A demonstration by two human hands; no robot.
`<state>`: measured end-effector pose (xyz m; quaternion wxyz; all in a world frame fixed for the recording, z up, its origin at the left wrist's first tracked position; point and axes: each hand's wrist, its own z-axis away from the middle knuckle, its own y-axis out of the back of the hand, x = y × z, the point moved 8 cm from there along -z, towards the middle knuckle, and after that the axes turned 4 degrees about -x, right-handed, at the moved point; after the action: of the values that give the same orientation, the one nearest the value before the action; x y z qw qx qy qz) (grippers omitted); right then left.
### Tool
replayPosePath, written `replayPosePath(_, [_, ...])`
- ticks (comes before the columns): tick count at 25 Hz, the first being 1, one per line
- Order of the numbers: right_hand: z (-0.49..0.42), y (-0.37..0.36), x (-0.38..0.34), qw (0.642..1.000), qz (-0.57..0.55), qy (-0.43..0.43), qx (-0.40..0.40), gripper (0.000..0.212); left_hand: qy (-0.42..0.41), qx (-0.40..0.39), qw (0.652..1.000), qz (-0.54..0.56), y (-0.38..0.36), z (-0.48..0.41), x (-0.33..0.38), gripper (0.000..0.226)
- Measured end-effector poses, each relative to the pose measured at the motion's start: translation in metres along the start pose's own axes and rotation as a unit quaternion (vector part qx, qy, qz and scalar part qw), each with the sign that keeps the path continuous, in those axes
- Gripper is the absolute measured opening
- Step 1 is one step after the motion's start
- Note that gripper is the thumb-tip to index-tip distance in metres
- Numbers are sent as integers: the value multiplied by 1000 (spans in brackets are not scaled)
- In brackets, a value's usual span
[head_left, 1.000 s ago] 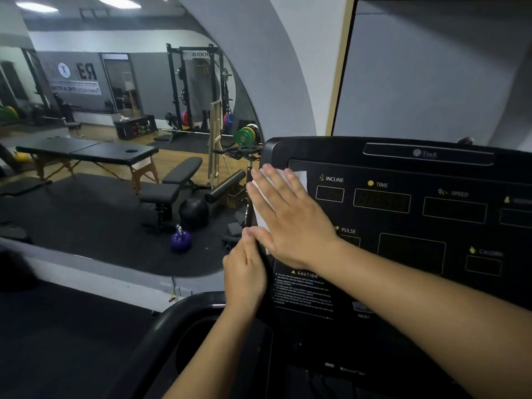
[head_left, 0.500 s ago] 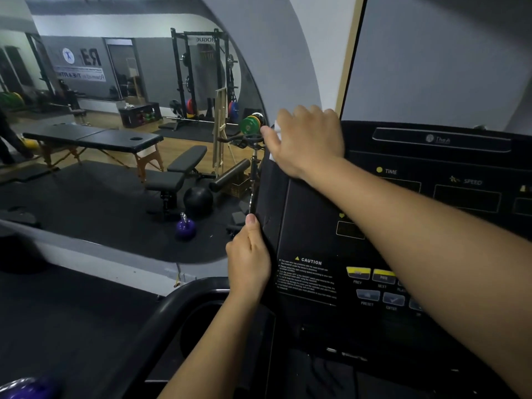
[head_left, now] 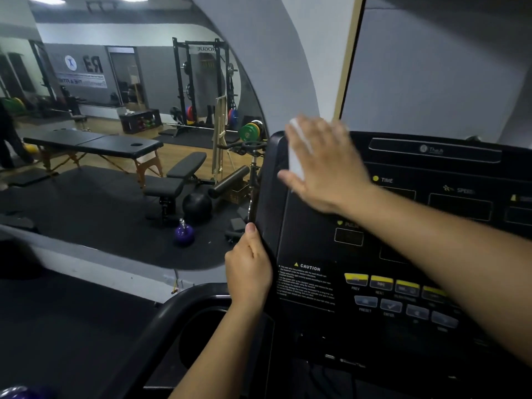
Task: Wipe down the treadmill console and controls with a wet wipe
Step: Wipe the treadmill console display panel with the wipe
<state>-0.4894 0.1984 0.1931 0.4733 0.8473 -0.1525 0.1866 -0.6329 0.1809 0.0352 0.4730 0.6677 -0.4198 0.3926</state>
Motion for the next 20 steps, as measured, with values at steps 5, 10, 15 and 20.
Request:
replayPosePath(5, [-47, 18, 18, 995, -67, -75, -17, 73, -5, 17, 1000, -24, 2, -1, 0, 54])
replayPosePath(10, [-47, 21, -32, 995, -74, 3, 63, 55, -28, 26, 999, -34, -1, -3, -2, 63])
replayPosePath(15, [0, 1, 7, 999, -38, 2, 29, 71, -24, 23, 999, -18, -1, -2, -1, 59])
replayPosePath(20, [3, 8, 73, 990, -52, -129, -17, 65, -14, 31, 999, -22, -1, 1, 0, 57])
